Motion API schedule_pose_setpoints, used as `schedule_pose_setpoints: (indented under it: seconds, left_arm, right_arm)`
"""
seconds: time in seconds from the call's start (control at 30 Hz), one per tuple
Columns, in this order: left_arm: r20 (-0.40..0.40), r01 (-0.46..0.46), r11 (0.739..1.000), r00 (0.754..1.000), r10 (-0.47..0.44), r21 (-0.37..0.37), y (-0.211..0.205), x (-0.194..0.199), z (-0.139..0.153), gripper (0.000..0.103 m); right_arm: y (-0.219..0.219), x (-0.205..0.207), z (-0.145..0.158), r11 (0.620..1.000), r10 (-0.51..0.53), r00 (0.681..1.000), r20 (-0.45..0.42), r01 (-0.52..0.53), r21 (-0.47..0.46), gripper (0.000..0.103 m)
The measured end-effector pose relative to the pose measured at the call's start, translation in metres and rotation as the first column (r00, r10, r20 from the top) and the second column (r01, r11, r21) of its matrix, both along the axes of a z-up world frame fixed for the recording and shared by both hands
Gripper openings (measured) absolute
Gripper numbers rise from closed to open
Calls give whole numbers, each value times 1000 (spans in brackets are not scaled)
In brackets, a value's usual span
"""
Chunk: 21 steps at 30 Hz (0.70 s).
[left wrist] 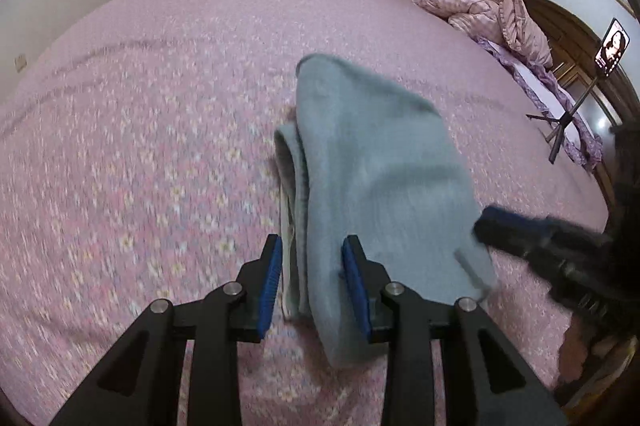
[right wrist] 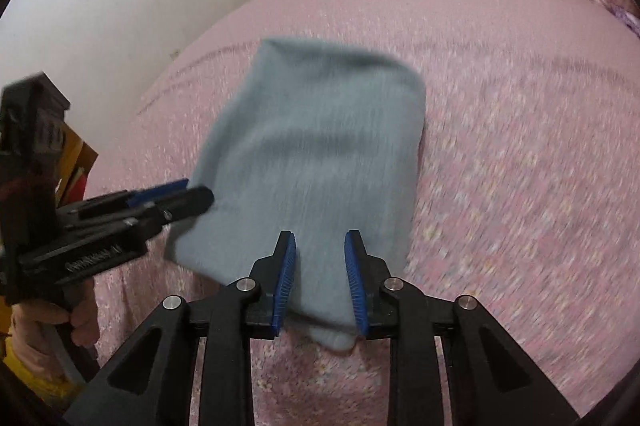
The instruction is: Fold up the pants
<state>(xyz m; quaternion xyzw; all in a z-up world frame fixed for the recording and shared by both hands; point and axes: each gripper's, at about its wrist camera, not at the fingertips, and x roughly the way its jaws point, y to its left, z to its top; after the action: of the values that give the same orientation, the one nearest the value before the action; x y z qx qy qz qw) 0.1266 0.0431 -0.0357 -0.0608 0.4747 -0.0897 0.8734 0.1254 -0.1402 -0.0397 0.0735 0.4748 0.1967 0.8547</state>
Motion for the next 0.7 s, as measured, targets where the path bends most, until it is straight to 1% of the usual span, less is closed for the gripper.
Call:
schedule_pose_setpoints:
  seconds: [0.03,0.13,0.2,0.3,0.37,0.43,0.47,0.5,0.53,0.57,0.6,0.7]
  left_arm:
    - [-1,-4,1000,1000,4,-5,2,-3,-1,34]
    - [-4,-6,1000,1000,6,-22,6,-9,-2,34]
    - [-3,-9,1000,1000,9,-28,10,-13,-3,37]
    - [3,-9,1000,1000,9,-25,15,-18,-1,41]
    - [8,-9,1000,1000,10,-25,19,-25,1,41]
    - [12,-11,1000,1000,11,-22,20,-30,3,42]
    - [14,-13,1000,1000,13,-18,21,-34,5,44]
    - [16,-15,1000,1000,15,-14,22,-37,6,50]
    - [14,-22,1000,1000,22,-5,23,-41,8,53]
    - [9,-29,1000,1000,29,-1,23,-44,9,59]
    - [6,-34,999,999,34,-4,23,-46,9,63]
    - [-12,-37,999,999,37,-21,20,-55,8,70]
  right_arm:
    - [-1,-3,1,1000,-5,1000,4,5,1,29]
    - [0,-10,3,1000,-9,1000,8,9,13,35]
    - [-5,-8,-2,1000,-20,1000,6,20,16,36]
    - [-5,-8,-1,999,-37,999,5,37,14,39]
    - [-9,-10,0,999,-37,999,-2,37,7,51]
    - [-8,-15,0,999,-33,999,2,33,-1,52]
    - [-10,-19,1,999,-37,999,2,37,-15,52]
    - [-11,-22,1,999,-43,999,0,43,-31,53]
    - [-13,-26,0,998,-51,999,-6,50,-45,57]
    - [-15,-29,-1,997,-58,998,-12,57,-56,59]
    - [-18,-33,-3,996,-65,998,-20,63,-66,60]
    - [-24,-41,-8,989,-85,996,-36,80,-124,63]
